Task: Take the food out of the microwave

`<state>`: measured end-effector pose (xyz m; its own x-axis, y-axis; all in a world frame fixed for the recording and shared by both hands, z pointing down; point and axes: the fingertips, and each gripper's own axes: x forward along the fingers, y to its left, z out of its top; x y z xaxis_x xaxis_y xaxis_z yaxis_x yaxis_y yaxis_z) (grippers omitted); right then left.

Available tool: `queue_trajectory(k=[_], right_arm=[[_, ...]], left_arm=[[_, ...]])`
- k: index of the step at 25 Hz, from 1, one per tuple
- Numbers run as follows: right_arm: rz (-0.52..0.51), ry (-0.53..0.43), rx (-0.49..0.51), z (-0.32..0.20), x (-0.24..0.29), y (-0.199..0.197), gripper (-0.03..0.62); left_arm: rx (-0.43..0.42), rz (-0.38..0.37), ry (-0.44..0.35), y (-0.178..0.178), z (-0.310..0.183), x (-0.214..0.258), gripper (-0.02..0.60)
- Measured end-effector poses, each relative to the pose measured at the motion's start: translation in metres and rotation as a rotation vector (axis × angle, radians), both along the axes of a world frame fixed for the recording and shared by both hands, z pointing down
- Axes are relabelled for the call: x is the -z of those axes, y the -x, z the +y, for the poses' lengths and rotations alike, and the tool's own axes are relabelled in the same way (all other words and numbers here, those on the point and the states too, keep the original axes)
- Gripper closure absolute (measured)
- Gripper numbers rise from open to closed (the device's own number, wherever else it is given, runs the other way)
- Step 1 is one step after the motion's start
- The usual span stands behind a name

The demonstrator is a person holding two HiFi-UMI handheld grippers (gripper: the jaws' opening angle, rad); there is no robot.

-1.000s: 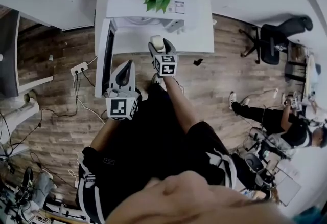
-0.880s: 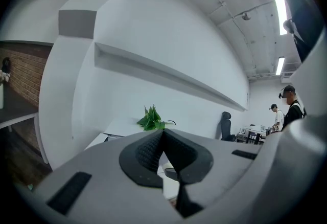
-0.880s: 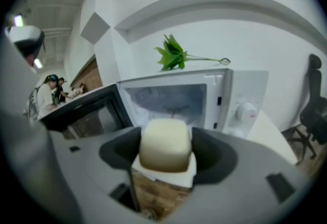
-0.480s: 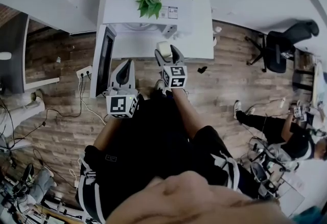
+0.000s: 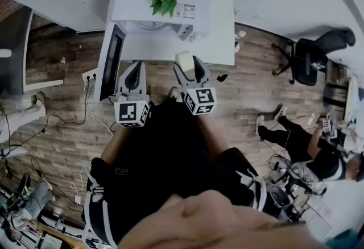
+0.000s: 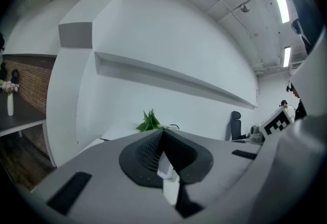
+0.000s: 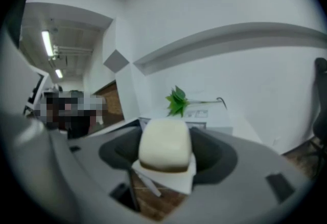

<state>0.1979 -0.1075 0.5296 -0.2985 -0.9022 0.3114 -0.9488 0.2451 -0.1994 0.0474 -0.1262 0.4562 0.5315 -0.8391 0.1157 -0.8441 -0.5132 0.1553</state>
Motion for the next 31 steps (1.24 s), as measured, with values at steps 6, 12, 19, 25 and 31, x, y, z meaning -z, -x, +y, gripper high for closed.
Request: queue_trajectory(k=[6, 12, 19, 25, 31], right_arm=[[0.003, -0.026, 0.050, 0.017, 0.017, 0.014, 0.283], [0.005, -0.033, 0.058, 0.022, 0.020, 0.017, 0.283], [0.028, -0.038, 0.064, 0.020, 0.024, 0.019, 0.283], [0.035, -0.053, 0.069, 0.021, 0.028, 0.019, 0.283], [0.035, -0.033, 0.072, 0.017, 0.027, 0.021, 0.283]], left_arm=[[-0.002, -0.004, 0.000, -0.006, 0.001, -0.004, 0.552], [0.000, -0.009, -0.004, -0.007, -0.005, -0.008, 0.552], [-0.007, -0.010, 0.001, -0.010, -0.010, -0.011, 0.552], [-0.012, -0.010, 0.011, -0.011, -0.011, -0.012, 0.552], [-0.012, -0.007, 0.009, -0.010, -0.016, -0.014, 0.552]])
